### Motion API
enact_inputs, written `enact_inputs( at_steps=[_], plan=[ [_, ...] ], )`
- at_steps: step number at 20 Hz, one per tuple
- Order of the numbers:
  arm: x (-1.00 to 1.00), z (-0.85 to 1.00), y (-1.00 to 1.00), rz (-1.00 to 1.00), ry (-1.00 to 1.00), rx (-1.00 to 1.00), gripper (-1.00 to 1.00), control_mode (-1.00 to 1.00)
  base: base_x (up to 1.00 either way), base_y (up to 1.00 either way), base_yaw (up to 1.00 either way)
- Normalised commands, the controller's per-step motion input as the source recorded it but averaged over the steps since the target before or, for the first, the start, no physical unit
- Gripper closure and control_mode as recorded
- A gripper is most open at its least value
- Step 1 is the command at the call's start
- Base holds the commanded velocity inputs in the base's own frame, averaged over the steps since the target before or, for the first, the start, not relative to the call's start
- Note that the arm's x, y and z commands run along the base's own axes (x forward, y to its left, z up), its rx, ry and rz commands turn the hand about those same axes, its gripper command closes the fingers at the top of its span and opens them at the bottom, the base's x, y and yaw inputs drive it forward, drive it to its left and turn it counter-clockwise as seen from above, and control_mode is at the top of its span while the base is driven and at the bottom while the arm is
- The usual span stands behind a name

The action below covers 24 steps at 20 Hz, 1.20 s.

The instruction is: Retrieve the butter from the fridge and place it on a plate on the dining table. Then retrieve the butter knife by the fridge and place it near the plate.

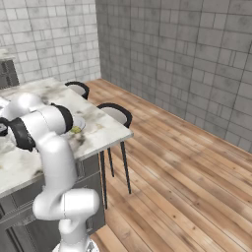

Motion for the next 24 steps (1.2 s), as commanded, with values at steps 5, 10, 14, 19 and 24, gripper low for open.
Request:
enact_inputs(
  at_steps=[5, 10, 14, 19, 24],
  plan=[
    [-0.54, 0.32, -1.00, -0.33, 0.08, 0.13, -1.00, -1.00, 0.00, 0.00, 0.00],
    [-0.13, 0.73, -1.00, -0.34, 0.00, 0.18, -1.00, -1.00, 0.00, 0.00, 0.00],
    [-0.33, 0.19, -1.00, -0.32, -0.05, 0.19, -1.00, -1.00, 0.00, 0.00, 0.00],
    [-0.37, 0.00, -1.00, -0.19, -0.19, 0.13, -1.00, -1.00, 0.00, 0.00, 0.00],
    [-0.19, 0.00, -0.90, 0.11, -0.15, 0.16, -1.00, -1.00, 0.00, 0.00, 0.00]
  ],
)
